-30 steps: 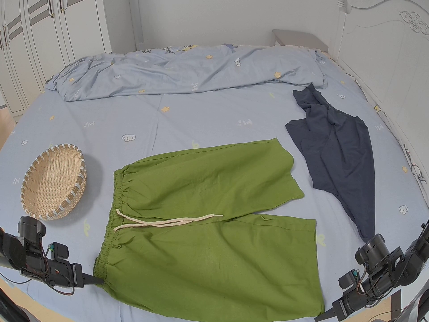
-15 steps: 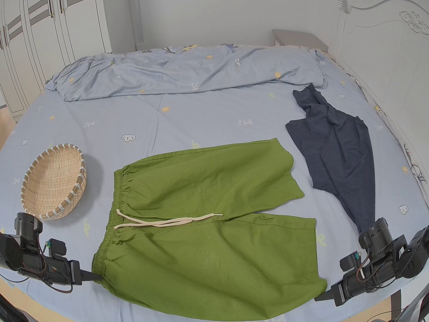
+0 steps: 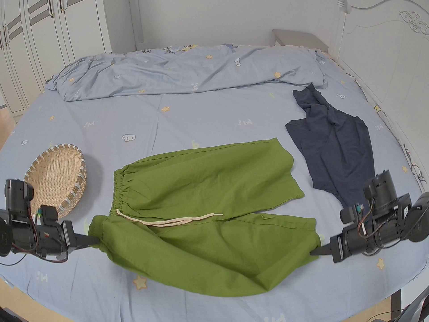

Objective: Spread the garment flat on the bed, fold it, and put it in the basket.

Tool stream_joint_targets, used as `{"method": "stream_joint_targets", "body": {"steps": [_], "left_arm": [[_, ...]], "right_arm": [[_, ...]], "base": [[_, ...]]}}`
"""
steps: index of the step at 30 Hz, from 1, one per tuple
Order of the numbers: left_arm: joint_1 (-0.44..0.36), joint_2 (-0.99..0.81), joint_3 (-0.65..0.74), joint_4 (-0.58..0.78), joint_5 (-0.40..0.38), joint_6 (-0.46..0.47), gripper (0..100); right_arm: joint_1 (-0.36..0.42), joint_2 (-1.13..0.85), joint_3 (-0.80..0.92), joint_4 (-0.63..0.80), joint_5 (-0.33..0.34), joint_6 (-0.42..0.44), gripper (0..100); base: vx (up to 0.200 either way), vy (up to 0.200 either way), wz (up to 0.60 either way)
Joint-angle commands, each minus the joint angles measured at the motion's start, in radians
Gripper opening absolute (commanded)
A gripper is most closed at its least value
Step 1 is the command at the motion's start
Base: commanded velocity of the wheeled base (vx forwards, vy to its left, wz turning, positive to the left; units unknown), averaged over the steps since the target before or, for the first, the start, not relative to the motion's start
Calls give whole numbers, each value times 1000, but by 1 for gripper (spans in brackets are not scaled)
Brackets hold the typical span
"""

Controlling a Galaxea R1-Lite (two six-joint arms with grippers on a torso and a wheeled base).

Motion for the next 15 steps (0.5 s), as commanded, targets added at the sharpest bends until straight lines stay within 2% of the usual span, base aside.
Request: {"method": "stream_joint_targets", "body": {"steps": [1,9,10,13,15], "left_arm": [[-59,20,-195,64,21,-57,0],[-59,111,-298,66,21,-55,0],[-57,147,-316,57,24,-55,0],[-40,160,-360,58,24,-57,0],[-28,158,-380,64,24,-55,0]], "right_arm": [[-32,-9,-215,68,-1,-3,0],[-37,15,-459,205,-10,-3,0],[-37,51,-546,236,-73,-5,0],[-30,91,-629,234,-179,-14,0],[-27,112,-680,233,-219,-26,0]], "base": [[0,0,0],[0,0,0],[0,0,0],[0,0,0],[0,0,0]]}}
